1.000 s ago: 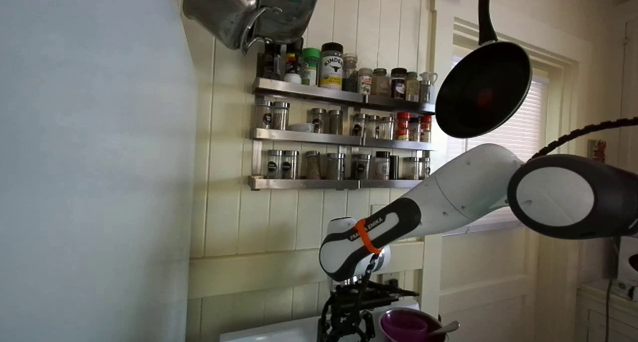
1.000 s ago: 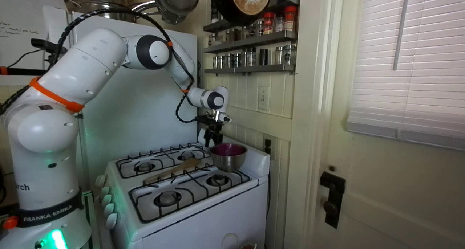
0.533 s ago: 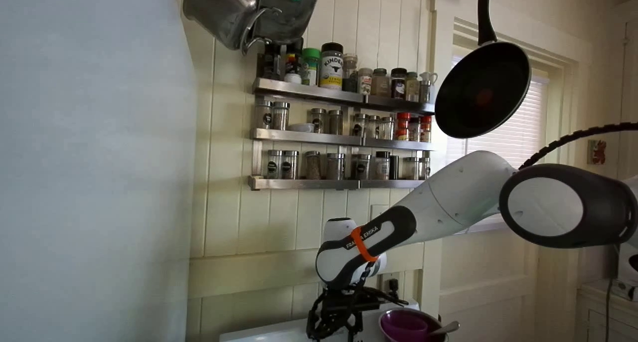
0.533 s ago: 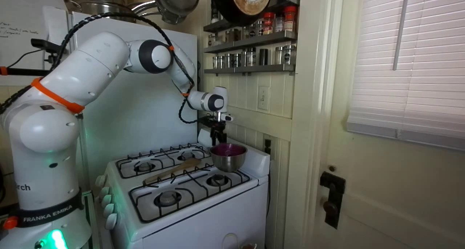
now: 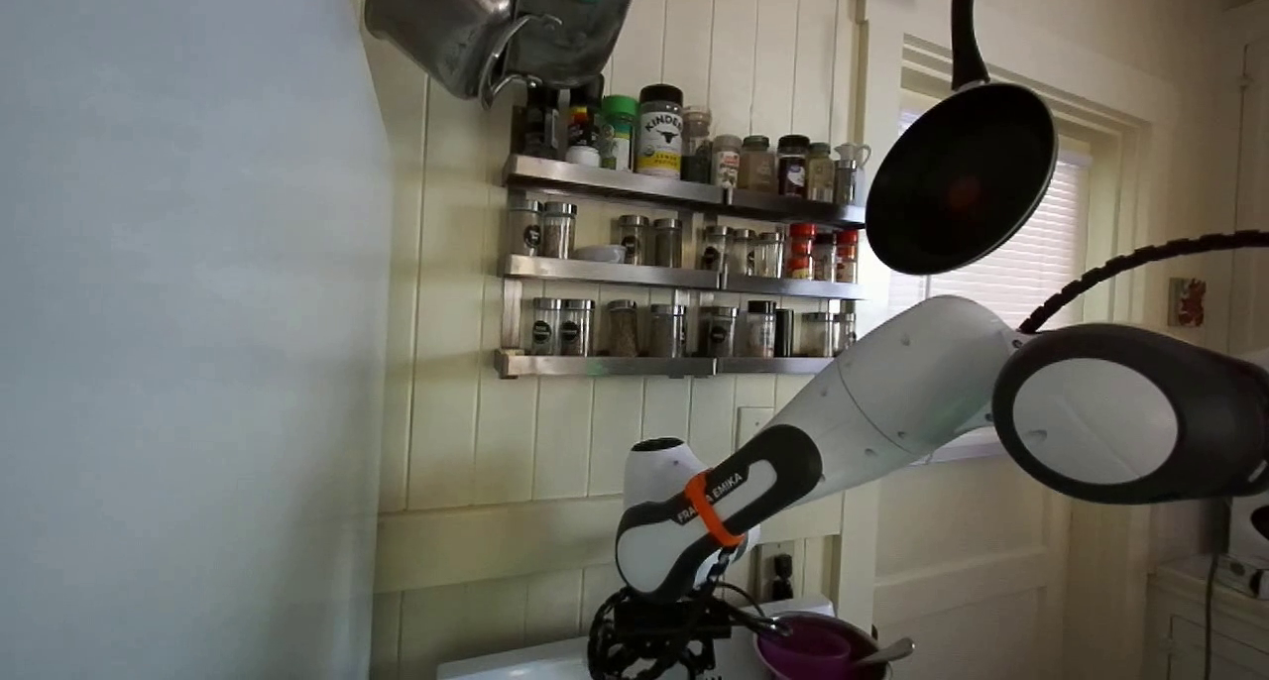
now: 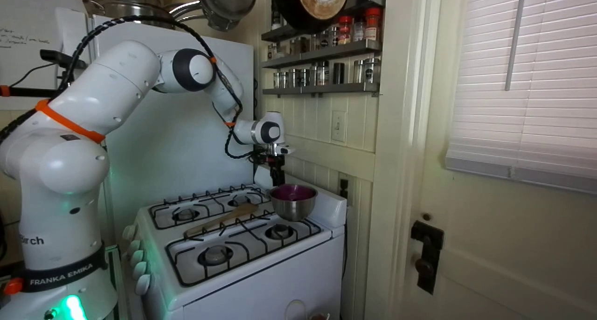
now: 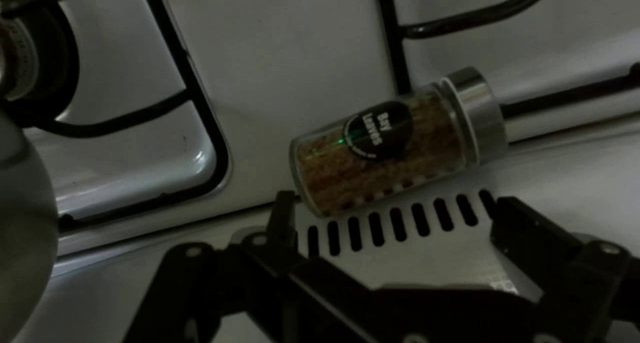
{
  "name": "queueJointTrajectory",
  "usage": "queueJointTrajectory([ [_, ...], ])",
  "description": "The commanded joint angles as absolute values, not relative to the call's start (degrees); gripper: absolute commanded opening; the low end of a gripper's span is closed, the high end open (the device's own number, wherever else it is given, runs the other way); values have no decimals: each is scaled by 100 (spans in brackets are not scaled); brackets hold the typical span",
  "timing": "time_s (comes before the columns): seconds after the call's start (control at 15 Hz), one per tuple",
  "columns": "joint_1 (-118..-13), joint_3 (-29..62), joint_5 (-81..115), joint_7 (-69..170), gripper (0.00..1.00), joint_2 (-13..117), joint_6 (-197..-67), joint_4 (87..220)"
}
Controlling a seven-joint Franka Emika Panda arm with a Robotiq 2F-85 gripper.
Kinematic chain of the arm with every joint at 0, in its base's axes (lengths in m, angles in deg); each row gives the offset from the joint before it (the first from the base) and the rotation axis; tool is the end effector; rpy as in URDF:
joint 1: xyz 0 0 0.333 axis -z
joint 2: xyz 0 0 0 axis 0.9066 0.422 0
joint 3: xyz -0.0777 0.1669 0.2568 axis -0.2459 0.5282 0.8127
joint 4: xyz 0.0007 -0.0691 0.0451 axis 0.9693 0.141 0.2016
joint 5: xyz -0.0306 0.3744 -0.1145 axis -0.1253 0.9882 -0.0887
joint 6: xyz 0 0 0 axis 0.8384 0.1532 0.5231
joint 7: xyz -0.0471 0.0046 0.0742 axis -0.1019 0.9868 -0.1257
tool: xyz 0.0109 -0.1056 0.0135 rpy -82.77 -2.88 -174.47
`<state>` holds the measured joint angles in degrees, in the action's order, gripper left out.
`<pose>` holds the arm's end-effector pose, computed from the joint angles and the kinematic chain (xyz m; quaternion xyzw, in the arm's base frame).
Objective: Put the purple bowl and the spice bottle into the metal bowl
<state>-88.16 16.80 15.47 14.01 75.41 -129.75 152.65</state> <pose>0.6569 0.2394 0.2280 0.9868 -0.1541 0.0332 0.0369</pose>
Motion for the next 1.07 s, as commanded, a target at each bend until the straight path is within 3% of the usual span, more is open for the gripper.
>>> queueJointTrajectory([
  [0.0, -8864, 1580, 1441, 658, 100, 7453, -13009, 15580],
  [1.0, -8426, 1850, 1721, 276, 100, 7502, -12757, 15752],
])
